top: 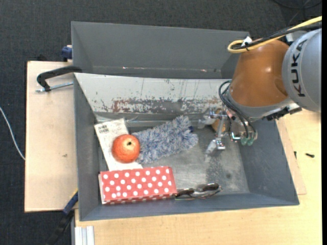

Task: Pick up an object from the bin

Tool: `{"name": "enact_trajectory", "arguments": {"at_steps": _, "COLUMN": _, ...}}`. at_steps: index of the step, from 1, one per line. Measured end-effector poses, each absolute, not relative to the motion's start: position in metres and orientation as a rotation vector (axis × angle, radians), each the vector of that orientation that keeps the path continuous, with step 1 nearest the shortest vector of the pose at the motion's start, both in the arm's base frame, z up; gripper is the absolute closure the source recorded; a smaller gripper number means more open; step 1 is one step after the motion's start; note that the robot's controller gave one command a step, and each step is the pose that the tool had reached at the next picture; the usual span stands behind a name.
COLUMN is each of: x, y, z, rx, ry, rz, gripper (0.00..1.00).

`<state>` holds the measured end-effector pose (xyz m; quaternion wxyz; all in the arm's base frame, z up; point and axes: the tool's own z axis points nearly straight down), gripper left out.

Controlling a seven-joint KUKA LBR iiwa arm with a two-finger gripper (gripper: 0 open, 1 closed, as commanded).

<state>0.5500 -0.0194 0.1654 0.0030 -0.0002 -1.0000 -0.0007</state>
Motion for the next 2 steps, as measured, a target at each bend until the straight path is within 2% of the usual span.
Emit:
{"name": "enact_trajectory", "arguments": {"at_steps": 1, "x": 0.551, "y": -0.019, "z": 0.168, "rx": 0.000, "ry": -3.139, "rz": -0.002, "gripper": 0.00}}
{"name": "enact_trajectory", "arguments": {"at_steps": 2, "x": 0.571, "y": -0.012, "z": 0.122, "rx": -0.016, "ry": -3.151, "rz": -0.002, "gripper": 0.00}}
